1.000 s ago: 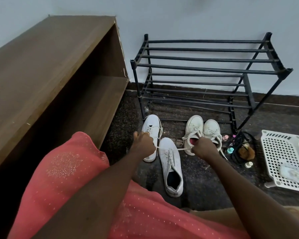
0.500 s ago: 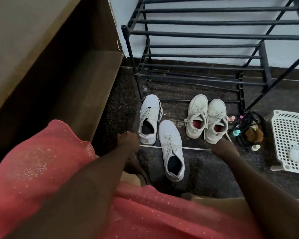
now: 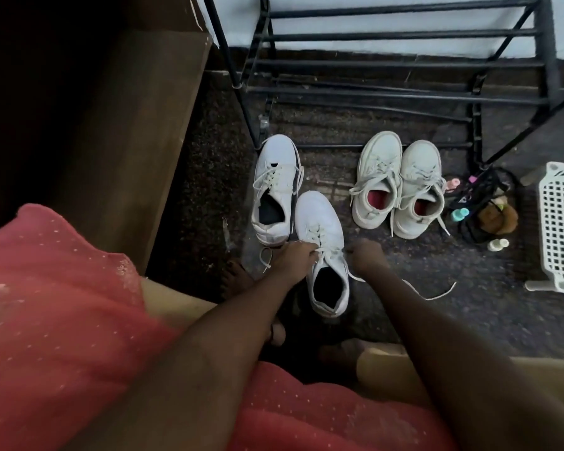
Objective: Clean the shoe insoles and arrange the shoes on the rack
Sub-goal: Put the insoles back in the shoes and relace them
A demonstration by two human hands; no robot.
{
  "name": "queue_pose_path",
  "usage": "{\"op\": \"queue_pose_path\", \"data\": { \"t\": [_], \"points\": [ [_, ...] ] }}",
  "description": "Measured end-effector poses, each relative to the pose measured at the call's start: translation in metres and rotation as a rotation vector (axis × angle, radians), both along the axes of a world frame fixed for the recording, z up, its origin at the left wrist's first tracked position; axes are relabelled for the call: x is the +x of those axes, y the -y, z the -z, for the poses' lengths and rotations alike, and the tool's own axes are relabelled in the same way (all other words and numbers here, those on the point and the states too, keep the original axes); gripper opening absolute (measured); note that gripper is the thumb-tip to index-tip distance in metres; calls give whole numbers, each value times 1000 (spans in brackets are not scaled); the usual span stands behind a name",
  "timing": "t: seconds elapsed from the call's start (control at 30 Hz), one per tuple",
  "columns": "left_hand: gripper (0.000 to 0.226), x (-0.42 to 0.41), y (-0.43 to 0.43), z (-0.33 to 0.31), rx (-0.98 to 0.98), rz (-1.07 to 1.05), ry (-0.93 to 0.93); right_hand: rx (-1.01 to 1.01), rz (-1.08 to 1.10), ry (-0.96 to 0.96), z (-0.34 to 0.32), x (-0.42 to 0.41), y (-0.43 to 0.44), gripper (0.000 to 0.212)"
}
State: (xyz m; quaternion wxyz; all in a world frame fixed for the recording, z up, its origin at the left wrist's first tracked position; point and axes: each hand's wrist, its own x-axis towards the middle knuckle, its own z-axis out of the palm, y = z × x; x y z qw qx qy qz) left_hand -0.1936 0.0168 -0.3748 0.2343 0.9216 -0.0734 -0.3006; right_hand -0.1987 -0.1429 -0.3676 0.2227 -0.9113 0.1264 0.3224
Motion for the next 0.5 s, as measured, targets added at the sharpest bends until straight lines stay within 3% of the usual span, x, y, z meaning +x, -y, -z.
{"op": "queue_pose_path", "data": {
  "t": [0.2, 0.3, 0.5],
  "points": [
    [23, -4, 1, 8, -116, -211, 41, 105, 252, 87, 10, -9, -16, 25],
    [19, -4, -5, 7, -155, -302, 80, 159, 253, 106, 11, -11, -11, 22],
    [15, -13, -24, 9, 12, -466, 67, 99, 329, 132, 7, -10, 16, 16]
  ]
}}
